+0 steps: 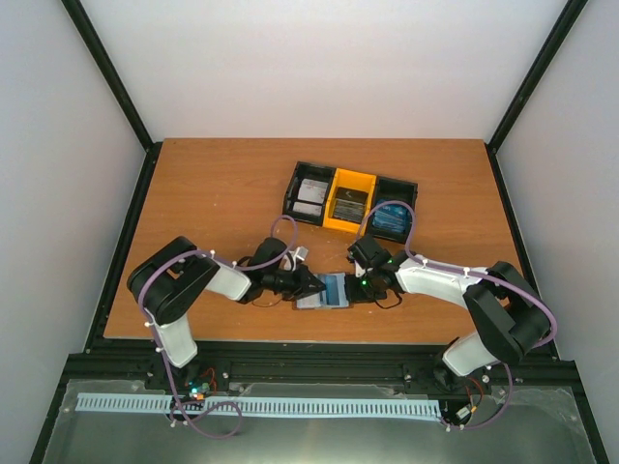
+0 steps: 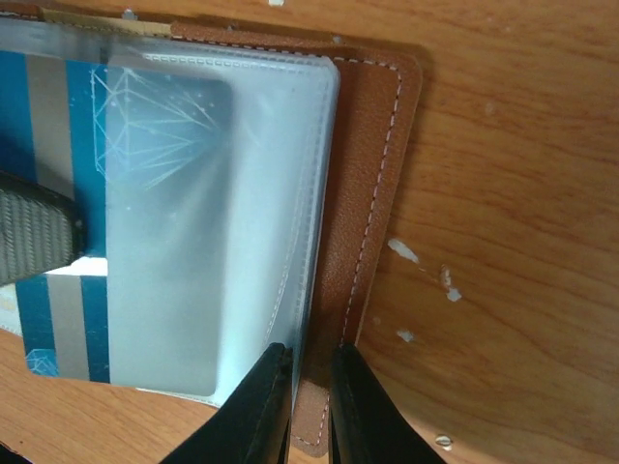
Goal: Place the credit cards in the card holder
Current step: Insert the credit card into the card holder.
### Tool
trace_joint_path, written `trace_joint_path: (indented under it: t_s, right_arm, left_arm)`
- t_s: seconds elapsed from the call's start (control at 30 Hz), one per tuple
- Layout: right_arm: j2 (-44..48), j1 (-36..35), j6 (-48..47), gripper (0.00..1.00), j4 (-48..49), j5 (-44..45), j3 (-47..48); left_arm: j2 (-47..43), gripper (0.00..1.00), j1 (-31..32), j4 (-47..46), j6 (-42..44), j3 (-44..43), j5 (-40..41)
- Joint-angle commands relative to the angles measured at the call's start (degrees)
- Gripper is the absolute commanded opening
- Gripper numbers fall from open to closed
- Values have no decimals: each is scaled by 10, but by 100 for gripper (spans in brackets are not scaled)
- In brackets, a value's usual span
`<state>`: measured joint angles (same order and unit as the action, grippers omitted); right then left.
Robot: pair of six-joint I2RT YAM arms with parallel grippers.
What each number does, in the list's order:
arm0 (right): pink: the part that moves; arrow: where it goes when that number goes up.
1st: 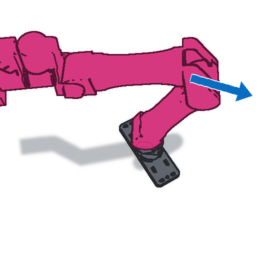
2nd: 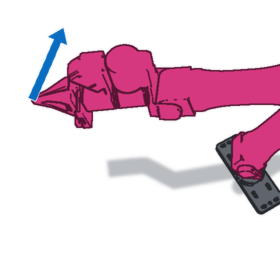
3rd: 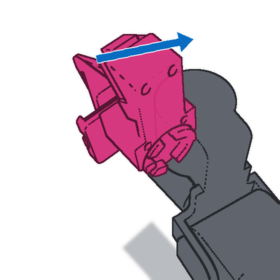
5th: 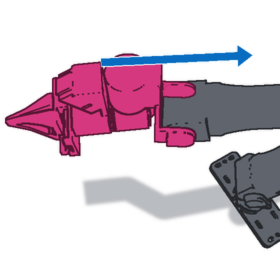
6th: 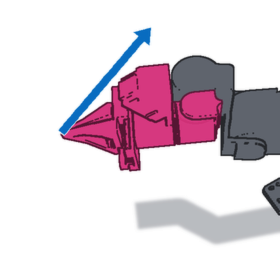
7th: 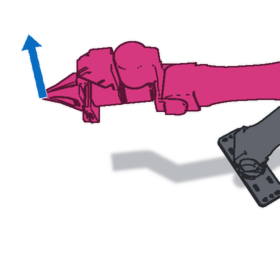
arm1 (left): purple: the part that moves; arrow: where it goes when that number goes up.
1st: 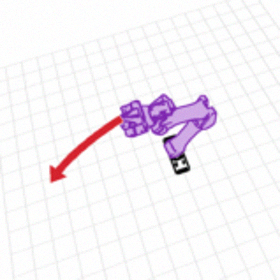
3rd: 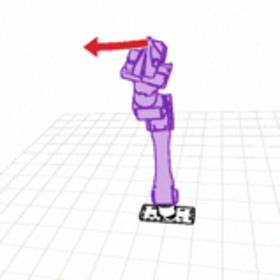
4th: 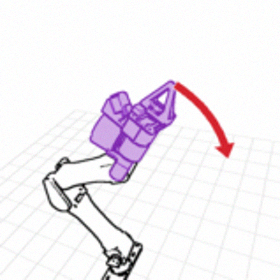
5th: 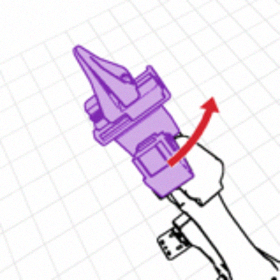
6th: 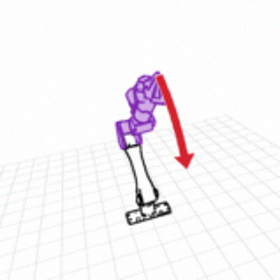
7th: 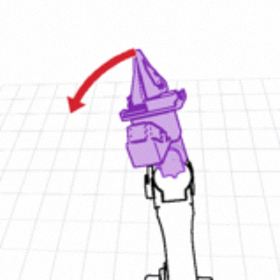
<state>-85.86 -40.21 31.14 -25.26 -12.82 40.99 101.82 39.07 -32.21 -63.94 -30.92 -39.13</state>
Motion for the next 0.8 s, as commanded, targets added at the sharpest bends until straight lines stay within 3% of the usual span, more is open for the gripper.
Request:
trace_joint_path:
  t_s: [0.0, 0.2, 0.5, 0.77]
  right_arm:
    - [-19, -3, 5, 13, 7, -3, -3]
    - [-19, -3, 7, 13, 9, -2, -5]
    - [-16, -3, 11, 13, 10, 3, -7]
    - [-17, -3, 13, 13, 14, 2, -9]
  left_arm:
    - [5, 9, 21, 85, 38, -47, 20]
    - [0, 17, 24, 160, 65, -77, 42]
    - [-38, 42, 26, 257, 75, -99, 64]
    - [-78, 51, 26, 350, 54, -125, 76]
